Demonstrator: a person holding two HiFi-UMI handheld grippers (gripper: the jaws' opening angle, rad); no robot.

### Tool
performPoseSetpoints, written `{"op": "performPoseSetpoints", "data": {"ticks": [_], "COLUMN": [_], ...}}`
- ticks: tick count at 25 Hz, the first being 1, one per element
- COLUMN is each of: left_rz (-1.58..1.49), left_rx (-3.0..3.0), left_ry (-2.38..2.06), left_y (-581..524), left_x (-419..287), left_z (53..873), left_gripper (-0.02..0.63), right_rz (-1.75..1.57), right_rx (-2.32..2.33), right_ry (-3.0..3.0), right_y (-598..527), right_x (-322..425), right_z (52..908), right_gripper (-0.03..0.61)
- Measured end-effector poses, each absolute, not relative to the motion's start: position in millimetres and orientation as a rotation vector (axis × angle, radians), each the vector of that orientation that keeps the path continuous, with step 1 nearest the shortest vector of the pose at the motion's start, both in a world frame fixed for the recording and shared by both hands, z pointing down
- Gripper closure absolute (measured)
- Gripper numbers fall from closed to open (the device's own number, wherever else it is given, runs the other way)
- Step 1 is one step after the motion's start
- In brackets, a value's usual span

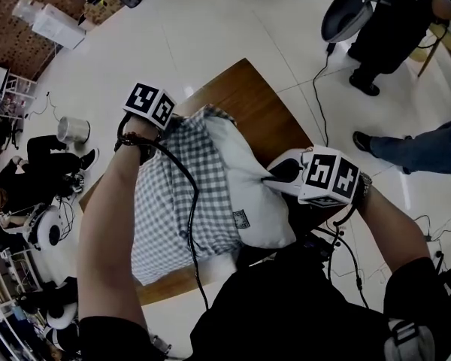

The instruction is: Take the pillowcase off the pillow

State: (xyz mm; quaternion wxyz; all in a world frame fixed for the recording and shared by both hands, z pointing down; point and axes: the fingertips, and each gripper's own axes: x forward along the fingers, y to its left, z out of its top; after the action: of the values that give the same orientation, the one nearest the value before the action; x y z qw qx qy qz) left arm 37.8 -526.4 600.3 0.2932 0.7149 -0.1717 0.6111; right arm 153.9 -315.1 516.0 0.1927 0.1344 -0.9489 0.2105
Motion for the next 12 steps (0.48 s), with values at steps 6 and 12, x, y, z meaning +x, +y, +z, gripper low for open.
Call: {"op": "performPoseSetpoints", "data": {"ticks": [6,12], "left_rz": [1.631,1.609], "left_rx": [1.873,1.827], "left_ry": [-0.569,-0.683], "left_y": [-535,-535], "left_x": [-6,-52], "left_z": [598,606], "left_gripper": [0.601,0.601], "right_rz": [0.538,0.525], "right_rx": [0.397,0.429], "right_ry": [-2.645,-2.611], "right_y": [-303,-305], "right_x": [167,172], "right_z": [504,506], "right_gripper": [0.561,0.561]}}
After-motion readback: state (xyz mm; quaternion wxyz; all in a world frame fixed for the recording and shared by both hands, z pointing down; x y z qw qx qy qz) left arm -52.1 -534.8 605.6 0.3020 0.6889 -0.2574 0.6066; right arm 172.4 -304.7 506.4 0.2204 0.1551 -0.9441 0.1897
